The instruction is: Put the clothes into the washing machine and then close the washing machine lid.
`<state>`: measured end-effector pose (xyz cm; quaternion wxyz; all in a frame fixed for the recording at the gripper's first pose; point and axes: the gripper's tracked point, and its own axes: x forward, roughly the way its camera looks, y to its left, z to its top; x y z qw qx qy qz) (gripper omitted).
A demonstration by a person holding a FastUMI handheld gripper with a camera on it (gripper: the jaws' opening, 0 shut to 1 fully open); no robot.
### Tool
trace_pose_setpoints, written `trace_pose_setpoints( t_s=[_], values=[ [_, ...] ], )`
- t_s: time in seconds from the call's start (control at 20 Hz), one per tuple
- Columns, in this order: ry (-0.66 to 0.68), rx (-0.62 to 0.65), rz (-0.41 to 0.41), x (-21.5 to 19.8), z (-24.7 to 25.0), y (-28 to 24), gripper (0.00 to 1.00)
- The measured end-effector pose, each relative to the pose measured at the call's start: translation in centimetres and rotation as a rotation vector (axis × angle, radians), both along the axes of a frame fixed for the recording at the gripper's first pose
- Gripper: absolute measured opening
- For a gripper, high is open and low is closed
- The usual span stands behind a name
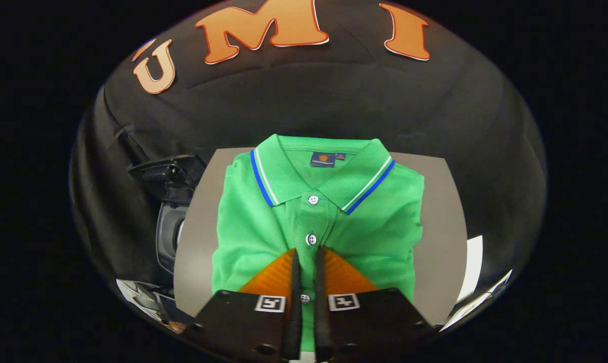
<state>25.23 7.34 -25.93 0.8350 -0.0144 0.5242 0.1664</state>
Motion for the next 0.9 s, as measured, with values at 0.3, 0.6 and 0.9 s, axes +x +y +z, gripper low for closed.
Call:
trace_pose_setpoints(
  t_s=[0.3,0.6,0.9],
  values=[
    [-0.273,0.199,0.000,0.3,0.7,0.1,0.08],
    [-0.668,0.395,-0.033,-1.3,5.1,1.8,0.08],
    [-0.895,0.476,-0.059,-7.4,12.2,0.0,0.08]
  ],
)
